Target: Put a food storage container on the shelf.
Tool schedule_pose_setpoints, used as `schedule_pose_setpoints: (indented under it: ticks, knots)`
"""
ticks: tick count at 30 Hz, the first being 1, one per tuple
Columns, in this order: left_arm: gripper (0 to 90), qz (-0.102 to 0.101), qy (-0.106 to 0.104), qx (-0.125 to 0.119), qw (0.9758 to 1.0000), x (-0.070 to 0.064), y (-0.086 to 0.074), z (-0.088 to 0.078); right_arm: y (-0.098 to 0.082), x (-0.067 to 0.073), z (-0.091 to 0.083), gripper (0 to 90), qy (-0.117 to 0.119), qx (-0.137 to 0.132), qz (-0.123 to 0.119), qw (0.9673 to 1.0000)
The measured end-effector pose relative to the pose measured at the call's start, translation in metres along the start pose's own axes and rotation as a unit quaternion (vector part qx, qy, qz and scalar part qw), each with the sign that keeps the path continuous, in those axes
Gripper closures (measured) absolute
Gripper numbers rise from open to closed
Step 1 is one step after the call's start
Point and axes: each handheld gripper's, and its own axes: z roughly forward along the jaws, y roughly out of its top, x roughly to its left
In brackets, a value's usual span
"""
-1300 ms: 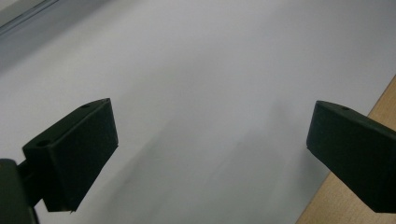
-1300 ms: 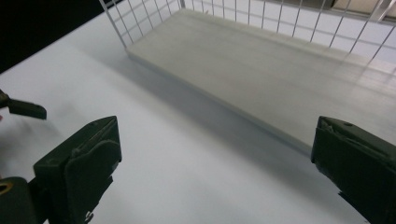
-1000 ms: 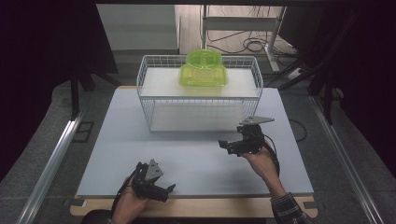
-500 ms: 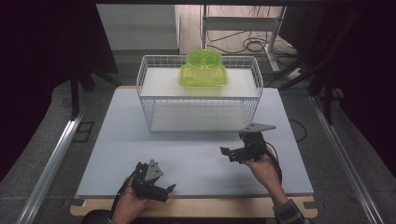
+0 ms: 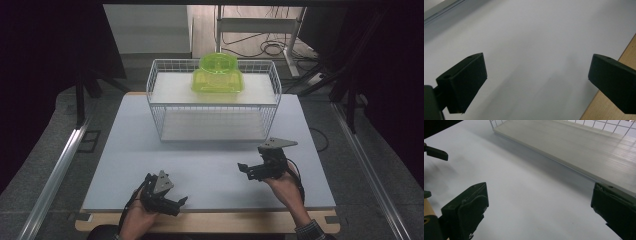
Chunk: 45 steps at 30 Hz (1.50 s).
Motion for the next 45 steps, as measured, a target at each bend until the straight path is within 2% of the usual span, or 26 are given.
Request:
schedule_pose_setpoints:
  ticks: [13,26,35,45]
  knots:
    - [1.9,-0.002,0.005,0.0,1.0,0.001,-0.001,0.0,-0.014,-0.002,-0.012,1.5,-0.013,0.001,0.003,0.9999]
    - [1.9,-0.002,0.008,-0.002,1.0,0.002,-0.001,0.0,-0.039,-0.009,-0.017,1.7,-0.037,0.007,0.007,0.9993]
    - [1.8,-0.001,0.009,-0.002,1.0,0.002,-0.001,0.0,-0.055,-0.011,-0.015,1.8,-0.049,0.021,0.006,0.9986]
    - [1.8,0.0,0.008,-0.001,1.0,0.001,-0.001,0.0,-0.07,-0.01,-0.009,1.8,-0.049,0.041,0.004,0.998]
